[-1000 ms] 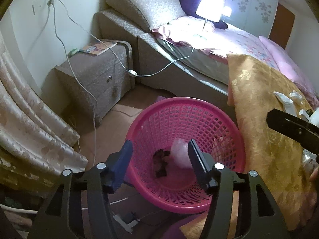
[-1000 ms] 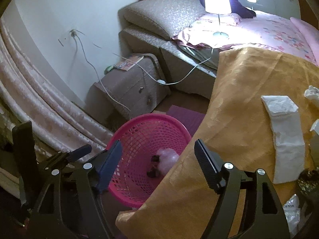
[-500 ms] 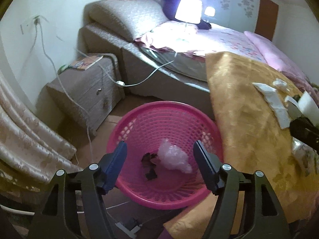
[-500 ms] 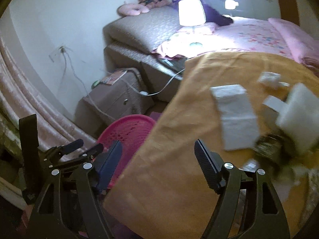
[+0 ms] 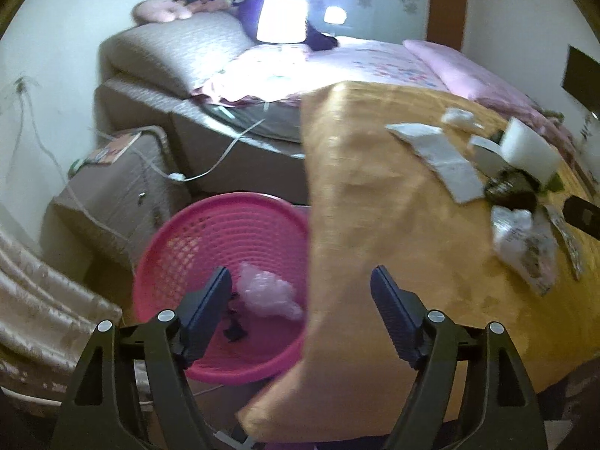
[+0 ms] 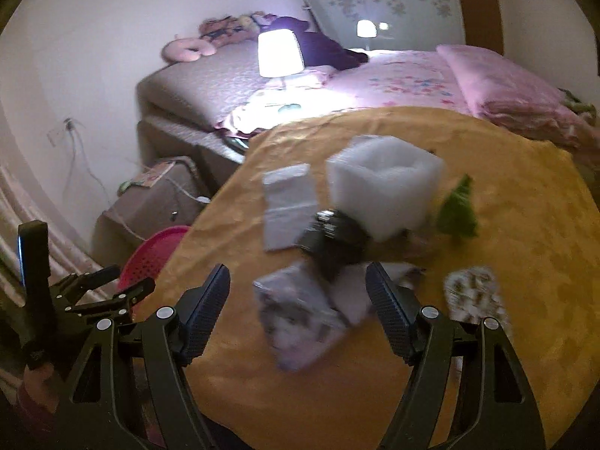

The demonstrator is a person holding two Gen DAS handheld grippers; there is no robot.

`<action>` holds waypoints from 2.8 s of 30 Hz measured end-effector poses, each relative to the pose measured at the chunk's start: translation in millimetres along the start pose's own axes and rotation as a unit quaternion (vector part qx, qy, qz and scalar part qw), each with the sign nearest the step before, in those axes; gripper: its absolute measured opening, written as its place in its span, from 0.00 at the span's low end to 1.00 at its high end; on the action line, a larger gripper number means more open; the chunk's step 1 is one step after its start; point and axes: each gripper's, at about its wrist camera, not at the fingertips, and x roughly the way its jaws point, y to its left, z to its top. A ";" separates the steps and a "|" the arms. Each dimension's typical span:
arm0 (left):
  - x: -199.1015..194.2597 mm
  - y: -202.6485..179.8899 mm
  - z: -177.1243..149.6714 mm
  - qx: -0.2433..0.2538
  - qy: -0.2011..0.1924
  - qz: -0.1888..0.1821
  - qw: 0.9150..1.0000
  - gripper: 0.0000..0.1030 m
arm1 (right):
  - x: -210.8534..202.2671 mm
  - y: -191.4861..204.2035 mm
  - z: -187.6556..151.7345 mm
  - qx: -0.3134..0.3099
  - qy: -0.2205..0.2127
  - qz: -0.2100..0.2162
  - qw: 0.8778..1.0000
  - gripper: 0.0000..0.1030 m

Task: Collect trash
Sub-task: 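Reach the left gripper to the white Watsons plastic bag and grasp it, then grasp the crumpled grey wrapper with the right gripper while the left holds the Watsons bag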

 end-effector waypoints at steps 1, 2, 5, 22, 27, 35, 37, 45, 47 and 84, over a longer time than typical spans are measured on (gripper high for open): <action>0.2 -4.4 -0.3 0.006 0.000 -0.004 1.000 0.72 | -1.0 -5.5 -2.1 0.004 0.001 -0.005 1.000 0.70; -0.3 -9.3 -0.9 0.012 -0.001 -0.008 1.000 0.72 | -2.8 -8.9 -3.8 0.006 0.001 -0.008 1.000 0.70; -1.4 -26.1 -2.5 0.032 0.000 -0.024 0.999 0.74 | -5.3 -24.7 -8.8 0.020 0.003 -0.020 1.000 0.70; -11.1 -102.6 11.9 0.058 0.008 -0.146 0.987 0.74 | -23.9 -59.4 -17.6 0.055 -0.011 -0.043 0.998 0.70; 1.7 -119.3 16.7 0.051 0.028 -0.172 0.983 0.74 | -26.7 -68.6 -20.9 0.063 -0.009 -0.047 0.997 0.70; 23.1 -133.7 18.8 0.031 0.062 -0.199 0.978 0.65 | -29.4 -78.9 -25.1 0.074 -0.009 -0.050 0.996 0.70; 23.0 -133.1 18.3 0.033 0.057 -0.196 0.978 0.58 | -29.8 -81.5 -26.1 0.076 -0.009 -0.050 0.996 0.70; 20.2 -122.2 17.8 0.012 0.057 -0.208 0.976 0.35 | -27.0 -83.7 -27.1 0.075 -0.003 -0.048 0.996 0.70; 17.4 -117.5 17.1 0.010 0.054 -0.205 0.977 0.35 | -26.7 -82.1 -27.9 0.072 -0.003 -0.046 0.996 0.70; 0.7 -63.2 16.4 0.005 0.025 -0.140 0.990 0.34 | 48.3 -36.8 -7.1 -0.006 0.043 0.001 0.999 0.29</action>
